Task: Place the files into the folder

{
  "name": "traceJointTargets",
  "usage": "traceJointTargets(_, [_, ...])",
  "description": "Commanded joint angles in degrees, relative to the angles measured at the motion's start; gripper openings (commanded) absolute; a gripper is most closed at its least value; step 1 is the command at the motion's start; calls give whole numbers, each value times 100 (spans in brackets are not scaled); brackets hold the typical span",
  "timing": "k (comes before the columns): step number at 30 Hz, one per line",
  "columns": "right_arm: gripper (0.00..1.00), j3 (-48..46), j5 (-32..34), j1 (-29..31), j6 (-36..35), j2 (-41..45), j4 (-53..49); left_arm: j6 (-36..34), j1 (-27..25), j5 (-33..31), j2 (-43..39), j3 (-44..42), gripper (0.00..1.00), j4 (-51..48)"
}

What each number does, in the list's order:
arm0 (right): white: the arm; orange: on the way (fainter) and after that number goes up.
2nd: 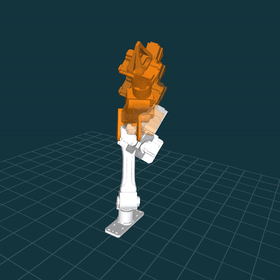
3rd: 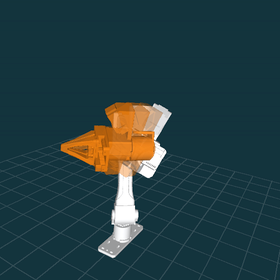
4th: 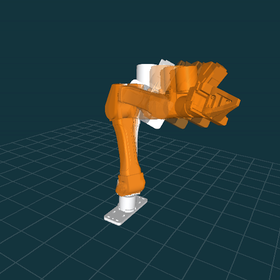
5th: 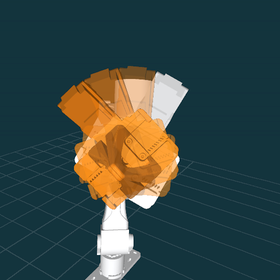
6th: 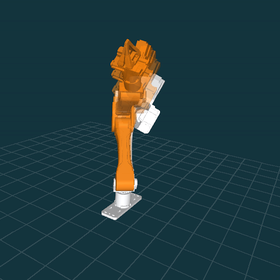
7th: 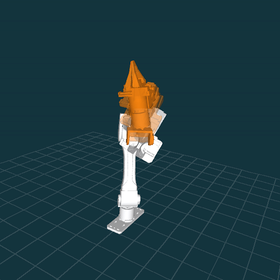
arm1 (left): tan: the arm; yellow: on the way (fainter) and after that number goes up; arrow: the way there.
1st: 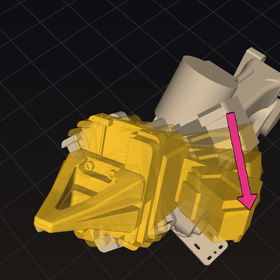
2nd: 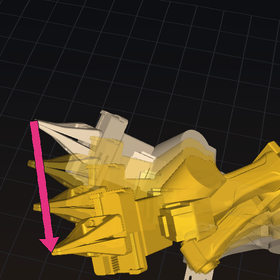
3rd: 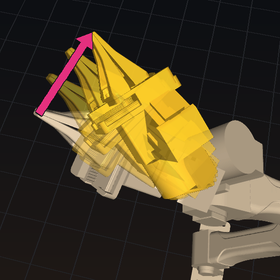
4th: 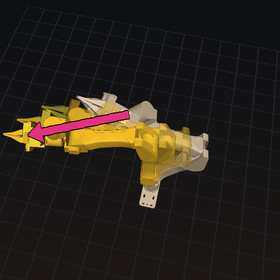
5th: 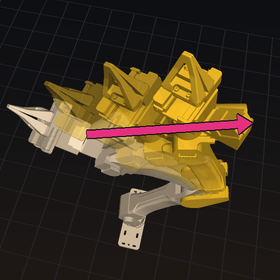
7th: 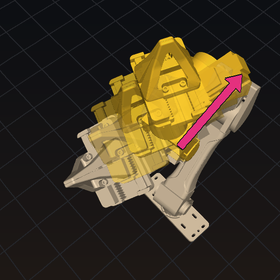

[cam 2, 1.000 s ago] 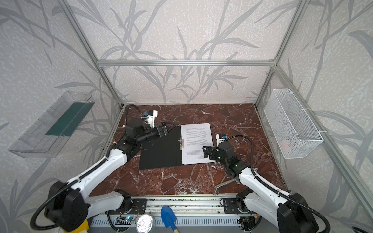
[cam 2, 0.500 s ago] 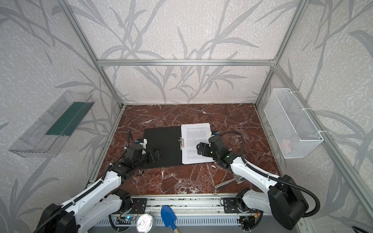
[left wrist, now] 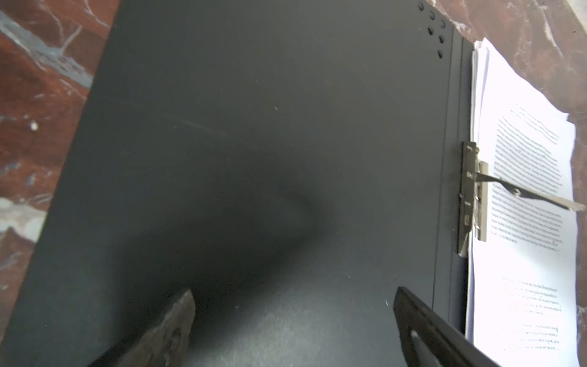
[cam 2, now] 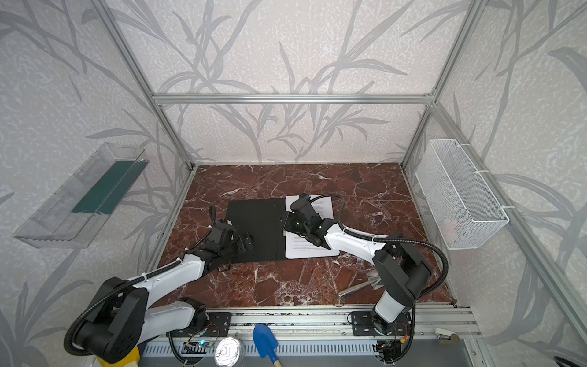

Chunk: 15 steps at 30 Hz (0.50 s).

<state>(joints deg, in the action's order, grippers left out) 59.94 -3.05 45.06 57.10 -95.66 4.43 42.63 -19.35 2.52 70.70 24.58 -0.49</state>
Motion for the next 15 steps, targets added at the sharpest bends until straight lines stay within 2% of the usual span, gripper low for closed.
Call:
traceJointTargets(1, [48, 371, 41, 29, 317, -181, -78, 103, 37, -94, 194, -27, 99, -686])
traceJointTargets(4, [38, 614, 17, 29, 499, -558, -259, 117, 37, -94, 80, -89, 99, -620])
traceJointTargets(8, [35, 652, -34, 29, 914, -797, -181, 106, 37, -104, -92, -150, 99, -585])
traceJointTargets(11, [24, 590, -67, 29, 1192, -912, -33, 97, 37, -39, -189, -248, 99, -395])
traceJointTargets(15, [23, 473, 56, 0, 1402, -959, 131, 114, 37, -11, -279, -351, 99, -233])
